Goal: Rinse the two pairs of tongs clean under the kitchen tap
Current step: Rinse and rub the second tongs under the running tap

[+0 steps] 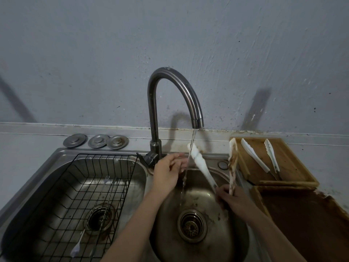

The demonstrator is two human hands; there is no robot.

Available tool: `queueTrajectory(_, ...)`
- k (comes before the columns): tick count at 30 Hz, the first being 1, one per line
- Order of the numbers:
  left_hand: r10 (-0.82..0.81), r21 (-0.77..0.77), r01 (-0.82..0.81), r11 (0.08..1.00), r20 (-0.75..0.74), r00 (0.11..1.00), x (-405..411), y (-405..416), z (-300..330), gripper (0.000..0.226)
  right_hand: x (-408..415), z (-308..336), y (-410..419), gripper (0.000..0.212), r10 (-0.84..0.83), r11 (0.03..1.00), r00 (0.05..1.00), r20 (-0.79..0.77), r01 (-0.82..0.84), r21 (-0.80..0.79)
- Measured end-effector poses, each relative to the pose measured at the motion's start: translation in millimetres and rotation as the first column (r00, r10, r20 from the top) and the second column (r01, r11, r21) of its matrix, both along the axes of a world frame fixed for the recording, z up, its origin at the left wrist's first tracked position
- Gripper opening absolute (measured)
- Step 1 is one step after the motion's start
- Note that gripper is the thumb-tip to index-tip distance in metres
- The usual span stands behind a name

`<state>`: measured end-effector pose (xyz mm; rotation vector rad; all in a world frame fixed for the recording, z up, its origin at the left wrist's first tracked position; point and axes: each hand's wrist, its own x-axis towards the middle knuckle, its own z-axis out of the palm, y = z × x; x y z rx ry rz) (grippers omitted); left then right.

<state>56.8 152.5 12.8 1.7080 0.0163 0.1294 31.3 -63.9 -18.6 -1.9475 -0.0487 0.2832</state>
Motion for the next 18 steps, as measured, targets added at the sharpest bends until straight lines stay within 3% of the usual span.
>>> queueTrajectory(4, -0.021, -0.239, 0.015, 0.971, -0.023, 1.000, 2.2, 2.7, 8.5, 0.026, 2.2, 11.9, -0.5, 0.008, -0.030, 0.999, 0.998, 0.050, 0.030, 0.013)
queueTrajectory(7, -0.109, -0.301, 0.083, 0.950, -0.071, 0.991, -0.3, -0.5, 9.0, 0.022, 0.7, 23.6, 7.6, 0.017, 0.033, 0.999, 0.998, 0.061, -0.033, 0.009)
queueTrajectory(13, -0.218, -0.440, 0.099, 0.893, -0.230, 0.948, -9.4, -18.5, -7.5, 0.017, 7.2, 32.1, 36.2, 0.007, -0.050, 0.999, 0.996, 0.079, 0.050, 0.003)
queueTrajectory(18, -0.291, -0.684, 0.115, 0.720, -0.148, 0.945, -14.8, -24.4, -16.1, 0.029, 17.4, 37.6, 60.2, 0.013, 0.064, 0.994, 0.997, 0.054, -0.058, -0.096)
